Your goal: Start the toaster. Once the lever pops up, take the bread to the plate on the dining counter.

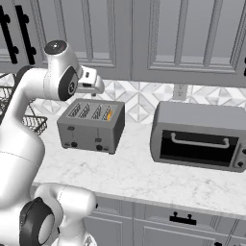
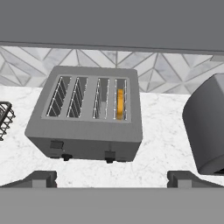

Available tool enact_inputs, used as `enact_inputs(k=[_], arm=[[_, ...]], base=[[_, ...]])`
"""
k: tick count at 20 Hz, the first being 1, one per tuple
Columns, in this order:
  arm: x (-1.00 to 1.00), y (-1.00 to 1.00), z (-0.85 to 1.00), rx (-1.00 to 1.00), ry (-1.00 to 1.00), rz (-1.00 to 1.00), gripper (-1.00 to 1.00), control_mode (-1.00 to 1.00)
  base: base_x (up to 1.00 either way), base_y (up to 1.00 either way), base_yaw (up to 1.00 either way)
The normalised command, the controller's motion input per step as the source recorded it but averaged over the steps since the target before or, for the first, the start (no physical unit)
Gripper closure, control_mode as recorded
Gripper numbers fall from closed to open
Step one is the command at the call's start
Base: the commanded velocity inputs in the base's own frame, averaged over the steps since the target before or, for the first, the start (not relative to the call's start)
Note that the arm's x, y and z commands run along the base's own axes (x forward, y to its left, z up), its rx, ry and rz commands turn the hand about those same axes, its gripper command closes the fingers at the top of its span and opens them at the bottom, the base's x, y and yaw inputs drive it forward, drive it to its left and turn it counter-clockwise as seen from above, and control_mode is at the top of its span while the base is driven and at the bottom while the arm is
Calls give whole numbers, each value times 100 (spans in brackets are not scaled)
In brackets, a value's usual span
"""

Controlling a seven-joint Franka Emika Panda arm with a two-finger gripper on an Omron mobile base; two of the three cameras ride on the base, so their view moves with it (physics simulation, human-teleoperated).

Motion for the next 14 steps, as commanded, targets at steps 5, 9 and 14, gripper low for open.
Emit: enact_inputs(k=[5,9,14], arm=[[0,0,0,0,0,0,-100,-100],[0,0,0,0,0,0,-100,-100],[0,0,0,0,0,0,-100,-100]], base=[[0,0,0],[0,0,0],[0,0,0]])
